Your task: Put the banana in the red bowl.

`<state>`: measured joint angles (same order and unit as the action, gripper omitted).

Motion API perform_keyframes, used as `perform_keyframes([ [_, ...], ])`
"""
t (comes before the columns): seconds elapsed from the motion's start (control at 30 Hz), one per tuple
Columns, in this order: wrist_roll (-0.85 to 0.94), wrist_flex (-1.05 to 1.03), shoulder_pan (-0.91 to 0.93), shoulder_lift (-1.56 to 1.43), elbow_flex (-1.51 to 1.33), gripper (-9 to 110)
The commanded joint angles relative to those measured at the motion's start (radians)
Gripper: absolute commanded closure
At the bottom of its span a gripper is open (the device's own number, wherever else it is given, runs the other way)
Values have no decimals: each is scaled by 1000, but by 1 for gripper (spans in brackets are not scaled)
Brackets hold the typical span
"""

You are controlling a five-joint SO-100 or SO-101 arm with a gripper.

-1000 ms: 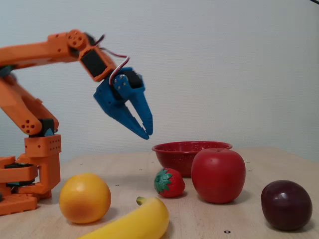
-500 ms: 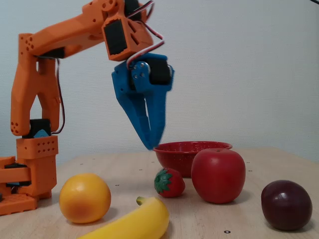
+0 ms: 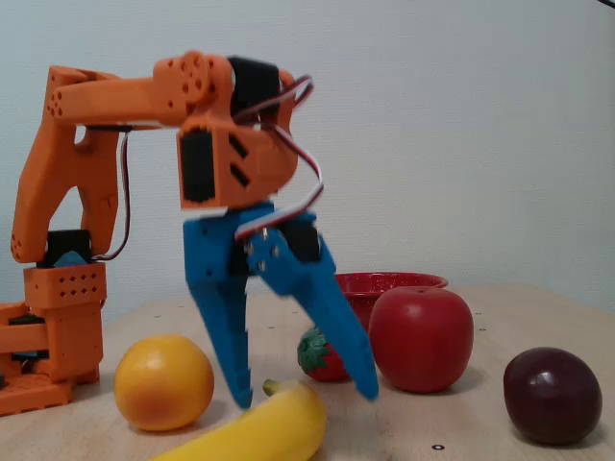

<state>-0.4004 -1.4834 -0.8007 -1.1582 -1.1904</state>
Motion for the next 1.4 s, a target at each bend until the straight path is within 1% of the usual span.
perform_keyframes([
  [0.0, -74, 18, -31, -31, 100, 47],
  [0.1, -123, 23, -35, 6, 107, 46],
  [0.3, -207, 103, -49, 74, 83, 46],
  [0.47, -287, 137, -66, 121, 49, 49],
  [0.57, -334, 144, -71, 140, 31, 60],
  [0.63, -364, 149, -71, 149, 18, 76],
  [0.7, -365, 152, -71, 153, 14, 99],
  [0.73, -350, 152, -74, 153, 17, 101],
  [0.83, -347, 83, -78, 155, 66, 101],
  [0.9, -342, -12, -74, 150, 140, 101],
  [1.17, -153, -304, 9, 60, 532, 101],
  [1.37, -21, -394, 118, -46, 779, 101],
])
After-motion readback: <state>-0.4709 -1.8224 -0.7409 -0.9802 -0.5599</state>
